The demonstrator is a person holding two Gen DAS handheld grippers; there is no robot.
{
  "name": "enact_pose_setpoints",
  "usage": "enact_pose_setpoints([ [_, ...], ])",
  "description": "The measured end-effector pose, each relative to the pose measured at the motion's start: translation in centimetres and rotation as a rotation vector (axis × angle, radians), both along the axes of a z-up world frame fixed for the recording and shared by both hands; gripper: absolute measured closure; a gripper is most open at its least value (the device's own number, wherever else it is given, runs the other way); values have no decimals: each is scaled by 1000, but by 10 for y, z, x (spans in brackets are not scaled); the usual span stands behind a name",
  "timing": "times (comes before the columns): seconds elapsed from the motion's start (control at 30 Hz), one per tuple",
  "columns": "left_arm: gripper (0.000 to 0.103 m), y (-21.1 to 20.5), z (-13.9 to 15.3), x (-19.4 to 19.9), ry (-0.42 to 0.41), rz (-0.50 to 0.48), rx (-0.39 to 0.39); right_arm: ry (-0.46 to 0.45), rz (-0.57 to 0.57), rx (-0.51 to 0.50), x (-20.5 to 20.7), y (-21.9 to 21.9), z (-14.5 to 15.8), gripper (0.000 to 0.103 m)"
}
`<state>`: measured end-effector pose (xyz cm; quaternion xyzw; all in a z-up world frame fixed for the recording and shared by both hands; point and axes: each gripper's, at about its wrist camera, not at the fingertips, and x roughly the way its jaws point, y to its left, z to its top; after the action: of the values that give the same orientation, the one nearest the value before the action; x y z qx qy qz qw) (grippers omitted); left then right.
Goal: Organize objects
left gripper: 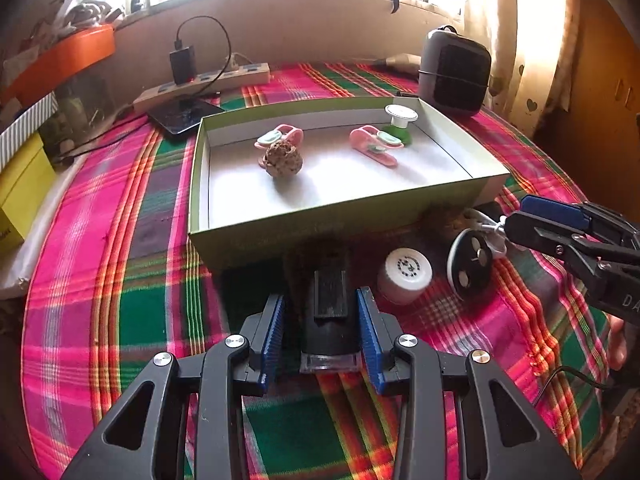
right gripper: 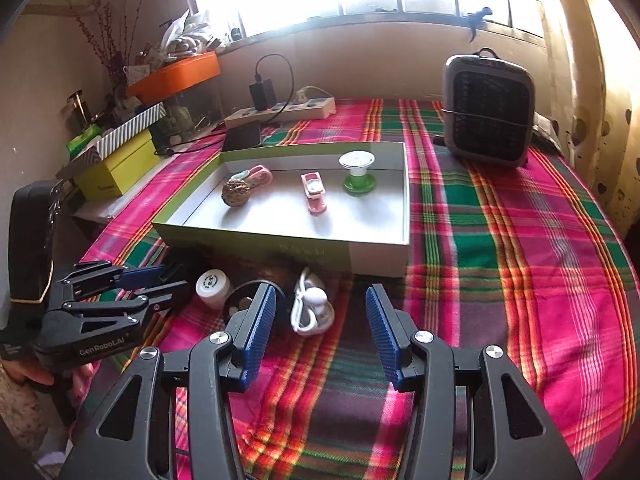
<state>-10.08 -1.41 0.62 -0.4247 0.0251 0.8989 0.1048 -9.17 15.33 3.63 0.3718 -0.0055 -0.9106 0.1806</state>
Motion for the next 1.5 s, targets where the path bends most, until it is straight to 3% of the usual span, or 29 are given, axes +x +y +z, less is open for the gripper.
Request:
enact_pose_setpoints([
  [0.5, 69, -13, 0, -7, -12, 5, 100, -81, 6, -12, -22, -6, -13, 55],
  [0.53, 69, -13, 0, -7, -11, 4, 98, -80, 3, -9, -22, -6, -12, 56],
  [0.6, 69, -12, 0, -7, -12, 4, 100, -84, 4, -20, -22, -5, -12, 70],
  [0.77, 69, -12, 0, -7, -12, 4, 102, -88, 9, -34, -20, -5, -13, 75],
  [0.87, 69, -12, 0, -7, -12, 5, 104, -73, 2, -39, -18, -5, -10, 85],
  [1.17, 69, -12, 0, -7, -12, 5, 102, -69, -46, -101, -14, 11, -6, 86],
  [1.5, 69, -12, 0, -7, -11, 6, 97, -53, -96, -71, -9, 28, -4, 86],
])
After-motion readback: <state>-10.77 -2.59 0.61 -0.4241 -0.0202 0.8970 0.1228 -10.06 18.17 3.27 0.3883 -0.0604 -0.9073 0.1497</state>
